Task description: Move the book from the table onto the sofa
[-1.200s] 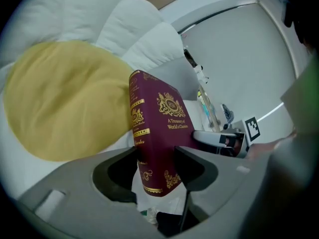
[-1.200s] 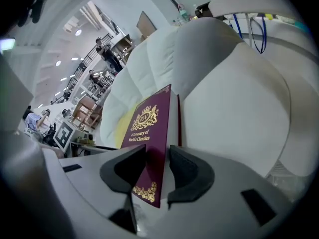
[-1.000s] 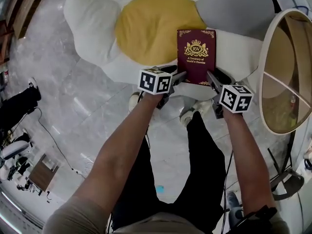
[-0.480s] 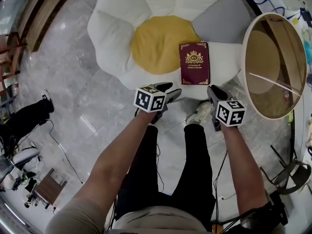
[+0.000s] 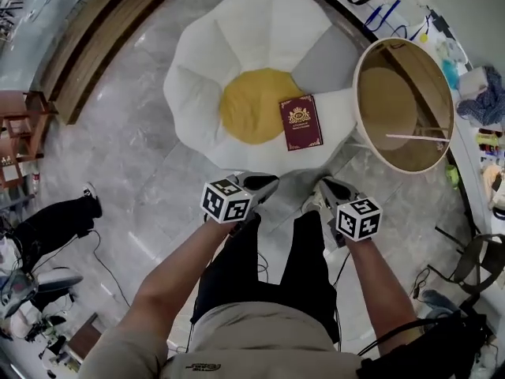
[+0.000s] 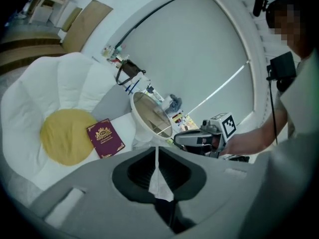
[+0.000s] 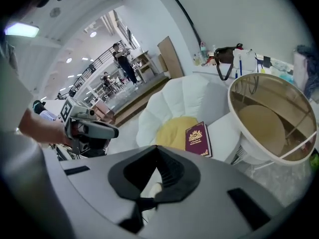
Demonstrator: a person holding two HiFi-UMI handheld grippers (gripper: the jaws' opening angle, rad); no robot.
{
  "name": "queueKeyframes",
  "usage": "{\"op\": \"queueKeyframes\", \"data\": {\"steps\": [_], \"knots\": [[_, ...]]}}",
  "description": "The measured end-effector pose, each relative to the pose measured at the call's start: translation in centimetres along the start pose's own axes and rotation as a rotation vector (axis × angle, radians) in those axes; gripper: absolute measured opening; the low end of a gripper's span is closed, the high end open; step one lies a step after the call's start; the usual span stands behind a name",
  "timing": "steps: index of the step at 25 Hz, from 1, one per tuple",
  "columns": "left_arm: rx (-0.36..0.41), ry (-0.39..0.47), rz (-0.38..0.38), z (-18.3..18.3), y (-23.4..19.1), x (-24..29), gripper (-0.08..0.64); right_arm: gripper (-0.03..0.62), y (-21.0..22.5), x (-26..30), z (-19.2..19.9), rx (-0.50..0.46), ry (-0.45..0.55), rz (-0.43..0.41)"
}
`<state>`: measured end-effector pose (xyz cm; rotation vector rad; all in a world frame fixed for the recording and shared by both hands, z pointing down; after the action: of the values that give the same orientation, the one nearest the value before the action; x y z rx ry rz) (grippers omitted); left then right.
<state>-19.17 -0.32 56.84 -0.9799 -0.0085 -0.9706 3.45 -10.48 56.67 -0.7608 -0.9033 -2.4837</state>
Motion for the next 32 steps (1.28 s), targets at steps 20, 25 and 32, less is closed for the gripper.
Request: {"op": "queueKeyframes", "data": {"steps": [20,25,32], "knots": [[0.374,0.009,0.219,-8.0,23.4,-15.0,0.008,0.012,-20.2,-19.1,-7.2,-0.255,0.198,-0.040],[0.430,0.025,0.253,-8.9,25.8,-16.6,0.008,0.012,-22.7,-21.1,-9.4,-0.303,0.248,-0.049],[0.437,0.068,0.261,-9.7,27.0,-17.4,0.008,0.012,-25.0,-23.0,-10.9,-0.364,0.280,-0.062]]}}
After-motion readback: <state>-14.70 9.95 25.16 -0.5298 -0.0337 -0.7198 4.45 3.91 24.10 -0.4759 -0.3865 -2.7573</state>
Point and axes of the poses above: the fingertips, and each gripper's own axes: x forward along the fingers, y to its right, z out of its underside, the point moved 9 cm from there along -x, backward along the fingers, and after that the axes turned 9 degrees about y, right-handed, at the moved point
